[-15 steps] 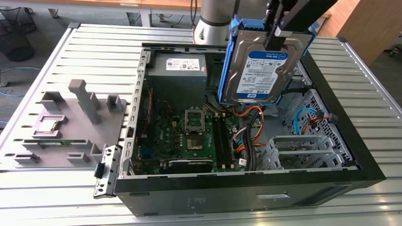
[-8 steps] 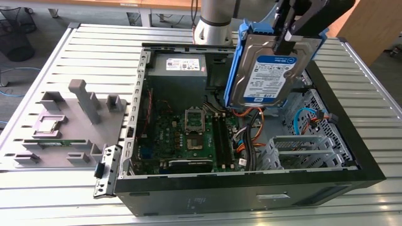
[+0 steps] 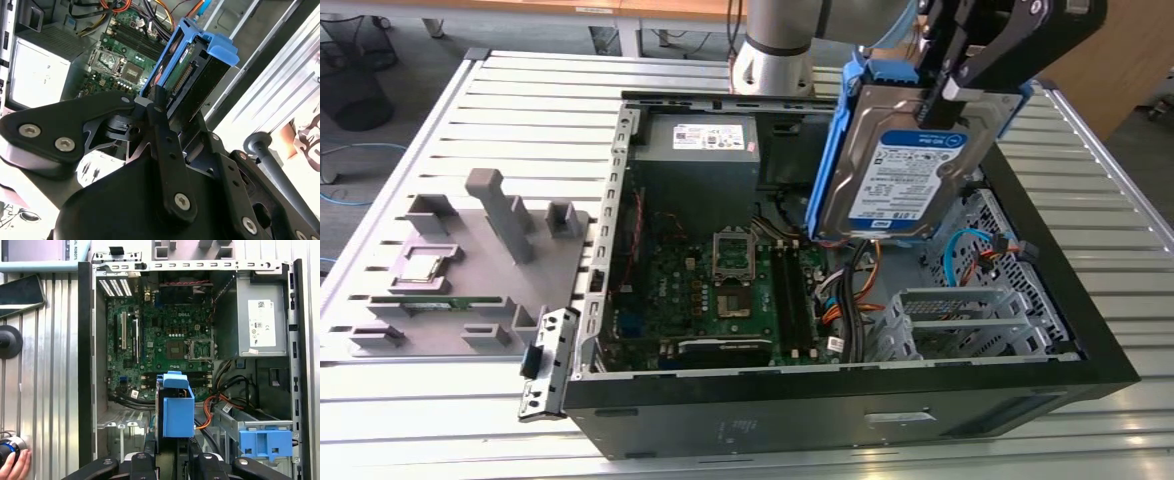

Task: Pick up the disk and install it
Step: 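Pick up the disk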

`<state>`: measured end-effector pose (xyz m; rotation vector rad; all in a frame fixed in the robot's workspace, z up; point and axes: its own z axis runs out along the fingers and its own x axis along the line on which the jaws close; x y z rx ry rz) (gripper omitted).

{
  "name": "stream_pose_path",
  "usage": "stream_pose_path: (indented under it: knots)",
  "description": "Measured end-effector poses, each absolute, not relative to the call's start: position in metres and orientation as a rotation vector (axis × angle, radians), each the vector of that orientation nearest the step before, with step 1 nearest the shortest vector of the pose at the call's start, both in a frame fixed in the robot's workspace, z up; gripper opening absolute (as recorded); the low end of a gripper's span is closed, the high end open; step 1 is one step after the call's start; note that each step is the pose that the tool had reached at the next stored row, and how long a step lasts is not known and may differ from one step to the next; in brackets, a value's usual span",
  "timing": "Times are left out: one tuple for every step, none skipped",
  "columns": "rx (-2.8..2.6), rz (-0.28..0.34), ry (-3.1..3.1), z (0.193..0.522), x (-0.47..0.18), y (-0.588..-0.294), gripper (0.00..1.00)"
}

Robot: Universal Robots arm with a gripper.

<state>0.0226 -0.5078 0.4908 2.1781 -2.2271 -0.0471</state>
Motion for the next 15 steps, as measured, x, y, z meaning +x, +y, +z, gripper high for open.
stream_pose_path:
  knots:
    - [2.177,-0.046,-2.227,0.491,0.023,-0.509,0.35]
    - [2.177,-0.044,-2.226,0.491,0.024,-0.511,0.35]
    - [2.176,-0.043,-2.226,0.491,0.024,-0.512,0.35]
    - [2.175,-0.042,-2.225,0.491,0.025,-0.513,0.35]
    - [2.175,-0.04,-2.224,0.491,0.025,-0.515,0.35]
    - [2.174,-0.039,-2.224,0.491,0.025,-0.516,0.35]
    - [2.173,-0.038,-2.223,0.491,0.026,-0.518,0.35]
    - [2.173,-0.036,-2.223,0.491,0.026,-0.519,0.35]
    - [2.172,-0.035,-2.222,0.491,0.027,-0.52,0.35]
    - [2.171,-0.034,-2.222,0.491,0.027,-0.522,0.35]
    - [2.171,-0.032,-2.221,0.491,0.028,-0.523,0.35]
    - [2.17,-0.031,-2.221,0.491,0.028,-0.524,0.35]
    - [2.169,-0.029,-2.22,0.491,0.029,-0.526,0.35]
    - [2.169,-0.028,-2.22,0.491,0.029,-0.527,0.35]
    - [2.168,-0.027,-2.22,0.491,0.03,-0.529,0.35]
